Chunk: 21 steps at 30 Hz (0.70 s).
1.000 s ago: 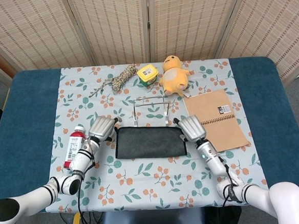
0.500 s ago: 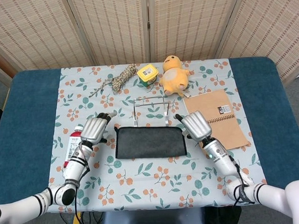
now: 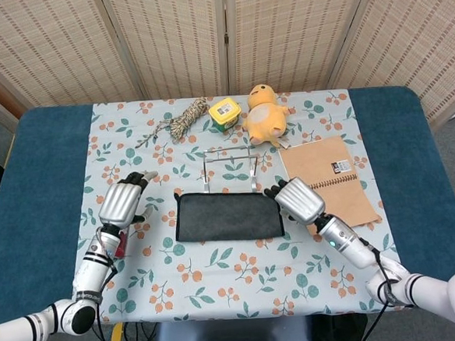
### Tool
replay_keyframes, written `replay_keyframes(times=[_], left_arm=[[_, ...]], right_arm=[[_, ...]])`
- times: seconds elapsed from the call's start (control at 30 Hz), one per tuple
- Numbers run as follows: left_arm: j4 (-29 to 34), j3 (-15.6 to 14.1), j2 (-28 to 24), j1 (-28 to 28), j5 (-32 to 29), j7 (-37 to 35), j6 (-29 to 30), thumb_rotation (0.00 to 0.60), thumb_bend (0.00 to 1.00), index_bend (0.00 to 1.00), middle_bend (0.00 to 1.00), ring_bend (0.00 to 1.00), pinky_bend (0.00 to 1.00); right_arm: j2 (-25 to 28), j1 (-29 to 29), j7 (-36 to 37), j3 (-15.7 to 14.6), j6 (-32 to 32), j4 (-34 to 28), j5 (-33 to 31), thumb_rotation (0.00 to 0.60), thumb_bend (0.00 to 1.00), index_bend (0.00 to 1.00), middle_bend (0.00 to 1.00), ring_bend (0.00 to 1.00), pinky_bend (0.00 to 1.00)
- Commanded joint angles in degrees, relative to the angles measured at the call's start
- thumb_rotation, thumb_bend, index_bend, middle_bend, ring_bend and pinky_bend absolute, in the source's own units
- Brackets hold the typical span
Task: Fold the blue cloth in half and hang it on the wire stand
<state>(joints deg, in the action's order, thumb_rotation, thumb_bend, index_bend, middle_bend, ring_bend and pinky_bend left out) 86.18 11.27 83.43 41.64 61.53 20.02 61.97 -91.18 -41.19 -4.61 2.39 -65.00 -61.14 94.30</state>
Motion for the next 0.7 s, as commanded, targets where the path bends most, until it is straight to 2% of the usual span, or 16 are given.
replay_keyframes(times=[0.03,0.17,0.4,0.53,0.7], left_arm=[[1.7,-0.3,-1.3,-0.9,0.3,0.2,0.8,0.600,0.29,0.17,0.22,0.19,0.39],[3.3,-0.5,-2.3,-1.7,0.3,0.3,1.3,0.600,0.29,0.17,0.21,0.19,0.38],[5.0,-0.3,-3.6,-2.3,-1.0,0.6,0.9,0.600,0.29,0.16,0.19,0.18,0.37],[5.8,-0.2,-4.0,-2.4,-1.4,0.3,0.6,0.600,0.29,0.16,0.19,0.18,0.37],[6.3,-0.2,-4.3,-2.5,-1.5,0.3,0.4,0.600,0.29,0.16,0.18,0.18,0.37]], right_arm=[[-1.8,-1.2,4.7,-2.3,-0.7,5.5,3.3,0.600,0.15,0.37,0.44,0.37,0.63],[-4.4,-2.0,8.2,-3.7,-1.4,11.6,5.2,0.600,0.10,0.38,0.37,0.24,0.44],[-9.2,-2.4,12.9,-5.9,-4.8,21.7,8.2,0.600,0.04,0.40,0.30,0.09,0.19],[-11.5,-2.3,15.0,-6.5,-6.3,26.2,8.7,0.600,0.01,0.42,0.28,0.06,0.15],[-13.0,-2.1,16.9,-7.3,-7.6,30.0,9.0,0.600,0.01,0.42,0.28,0.06,0.15]])
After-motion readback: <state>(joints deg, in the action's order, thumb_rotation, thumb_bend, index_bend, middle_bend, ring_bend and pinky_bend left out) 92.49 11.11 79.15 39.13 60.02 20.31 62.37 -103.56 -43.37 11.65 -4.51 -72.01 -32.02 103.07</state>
